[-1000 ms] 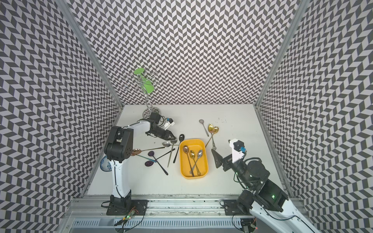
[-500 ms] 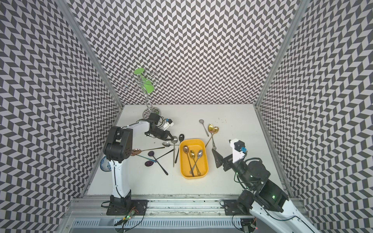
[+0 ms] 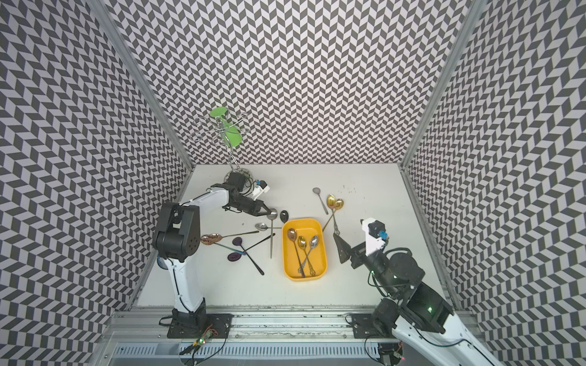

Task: Put the spoon into the storage box
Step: Pick up the spoon from the center of the board, then place the spoon in the storage box.

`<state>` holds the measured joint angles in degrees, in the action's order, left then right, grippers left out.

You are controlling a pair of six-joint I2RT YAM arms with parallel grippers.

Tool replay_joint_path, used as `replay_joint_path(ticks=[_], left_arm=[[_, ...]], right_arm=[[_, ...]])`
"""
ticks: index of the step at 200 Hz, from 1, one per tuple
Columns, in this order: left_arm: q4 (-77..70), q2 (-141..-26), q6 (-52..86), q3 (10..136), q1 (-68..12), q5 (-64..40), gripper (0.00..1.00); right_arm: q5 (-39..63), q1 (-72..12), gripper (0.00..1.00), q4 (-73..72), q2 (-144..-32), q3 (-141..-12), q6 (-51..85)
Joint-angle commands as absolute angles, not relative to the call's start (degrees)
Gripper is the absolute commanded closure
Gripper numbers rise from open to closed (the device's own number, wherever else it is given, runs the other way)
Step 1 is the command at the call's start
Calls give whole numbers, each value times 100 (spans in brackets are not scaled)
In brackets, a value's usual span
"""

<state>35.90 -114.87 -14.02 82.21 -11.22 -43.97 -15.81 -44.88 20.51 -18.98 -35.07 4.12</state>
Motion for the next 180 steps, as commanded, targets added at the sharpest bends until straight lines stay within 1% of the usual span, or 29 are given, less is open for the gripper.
replay_joint_path(ticks=[1, 68, 100, 136, 180], left_arm=[[3529, -11051, -1406, 8172, -1090, -4711, 100], [3077, -10077, -1006, 7671, -1090, -5162, 100], [2208, -9511, -103, 7045, -1123, -5546, 100], [445, -8875, 1469, 5802, -1207, -6006, 100], [-244, -8580, 2043, 5252, -1358, -5892, 100]], right_arm=[[-1654, -4503, 1, 1762, -1829, -3481, 452], [-1689, -4496, 1, 1762, -1845, -3479, 465], [-1735, -4500, 1, 1765, -1830, -3481, 474], [-1673, -4494, 1, 1751, -1844, -3475, 455], [-1667, -4491, 1, 1753, -1812, -3475, 446]])
